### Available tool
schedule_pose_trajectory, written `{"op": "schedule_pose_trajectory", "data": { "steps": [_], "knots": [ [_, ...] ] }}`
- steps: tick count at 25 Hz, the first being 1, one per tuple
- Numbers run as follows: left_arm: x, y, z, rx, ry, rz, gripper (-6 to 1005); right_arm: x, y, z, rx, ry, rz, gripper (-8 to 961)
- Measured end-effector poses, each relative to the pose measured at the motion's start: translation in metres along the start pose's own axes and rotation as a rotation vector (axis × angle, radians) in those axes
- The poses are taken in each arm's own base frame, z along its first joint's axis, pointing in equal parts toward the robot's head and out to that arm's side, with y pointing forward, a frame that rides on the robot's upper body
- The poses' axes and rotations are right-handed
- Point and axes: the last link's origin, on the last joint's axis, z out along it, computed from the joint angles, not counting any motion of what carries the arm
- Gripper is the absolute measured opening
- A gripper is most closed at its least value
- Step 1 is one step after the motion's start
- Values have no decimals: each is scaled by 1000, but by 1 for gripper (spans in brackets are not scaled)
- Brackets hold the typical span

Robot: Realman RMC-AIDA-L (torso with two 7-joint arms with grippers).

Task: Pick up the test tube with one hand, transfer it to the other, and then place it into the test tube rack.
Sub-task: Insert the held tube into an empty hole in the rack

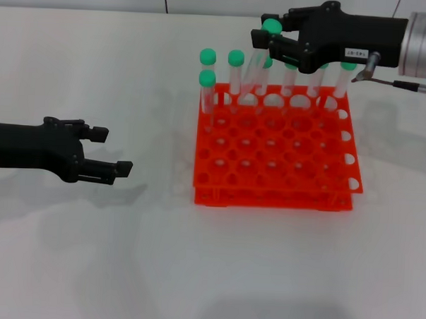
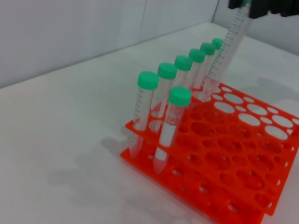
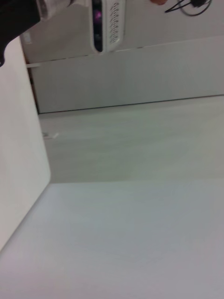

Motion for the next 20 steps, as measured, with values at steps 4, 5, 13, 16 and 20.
{"op": "schedule_pose_trajectory", "data": {
  "steps": [4, 5, 13, 16, 20],
  "knots": [
    [1, -1, 1, 0, -8, 24, 888, -2, -1, 5, 2, 6, 11, 266],
    [2, -1, 1, 0, -8, 28, 888, -2, -2, 6, 3, 6, 15, 266],
    [6, -4, 1, 4, -8, 56, 887, 1, -1, 16, 15, 32, 8, 266],
    [7, -4, 1, 6, -8, 58, 887, 4, -2, 21, 20, 47, 17, 266],
    [7, -4, 1, 6, -8, 58, 887, 5, -1, 24, 16, 51, 17, 266]
  ]
}}
